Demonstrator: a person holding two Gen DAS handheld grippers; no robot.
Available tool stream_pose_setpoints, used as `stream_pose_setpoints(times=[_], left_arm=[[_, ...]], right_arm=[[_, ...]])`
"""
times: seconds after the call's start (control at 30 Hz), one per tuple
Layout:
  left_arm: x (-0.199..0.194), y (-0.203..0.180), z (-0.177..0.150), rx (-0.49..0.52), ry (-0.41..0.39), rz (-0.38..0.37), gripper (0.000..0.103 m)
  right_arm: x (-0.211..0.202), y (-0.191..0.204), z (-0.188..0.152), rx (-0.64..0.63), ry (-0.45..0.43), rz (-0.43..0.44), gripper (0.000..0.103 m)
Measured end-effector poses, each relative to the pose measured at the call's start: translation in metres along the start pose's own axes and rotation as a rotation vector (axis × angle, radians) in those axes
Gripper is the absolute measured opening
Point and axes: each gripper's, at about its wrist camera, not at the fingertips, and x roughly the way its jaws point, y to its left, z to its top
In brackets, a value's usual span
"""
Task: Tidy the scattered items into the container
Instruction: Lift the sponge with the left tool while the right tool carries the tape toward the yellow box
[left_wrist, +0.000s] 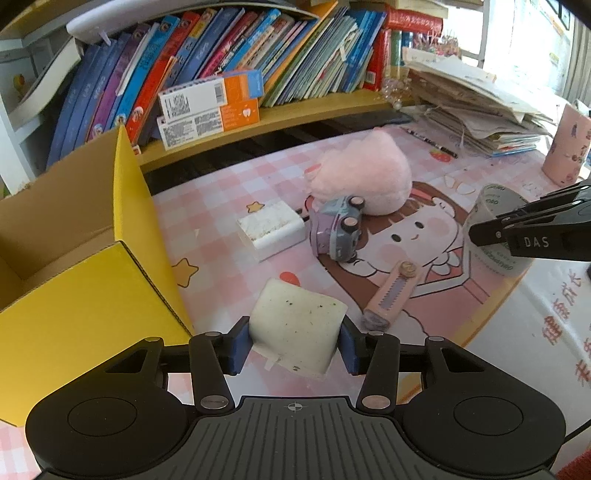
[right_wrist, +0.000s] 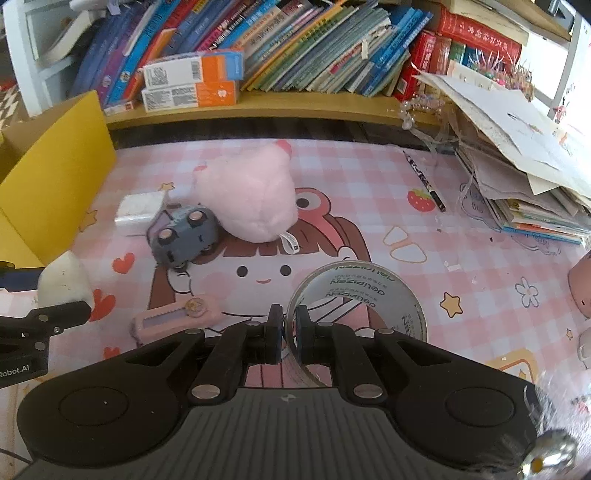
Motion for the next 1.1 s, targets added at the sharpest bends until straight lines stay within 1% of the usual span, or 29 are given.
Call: stream_pose_setpoints(times=[0.27,0.47,0.93,1.1], left_arm=[[-0.03,-0.002,-0.005,0.003,-0.044,-0.008,0.047],[-0.051,-0.004,-0.011,0.011,-0.076,-0.011,0.047],[-0.088,-0.003,-0.031,0.022,-0.114,-0.022,0.046],[-0.101,0.002,-0.037,0.021,-0.13,-0.018,0.046]], right_arm=[[-0.024,0.009,-0.007,-0.006,-0.026,0.013,0.007],[-0.039,0.021,-0.016,-0.028,-0.029,0.03,0.007],[-0.085,0.045,-0.035,-0.047,-0.088,0.076,0.007],[-0.096,0.053,-0.038,-0.046,-0.103,0.088,0.007]])
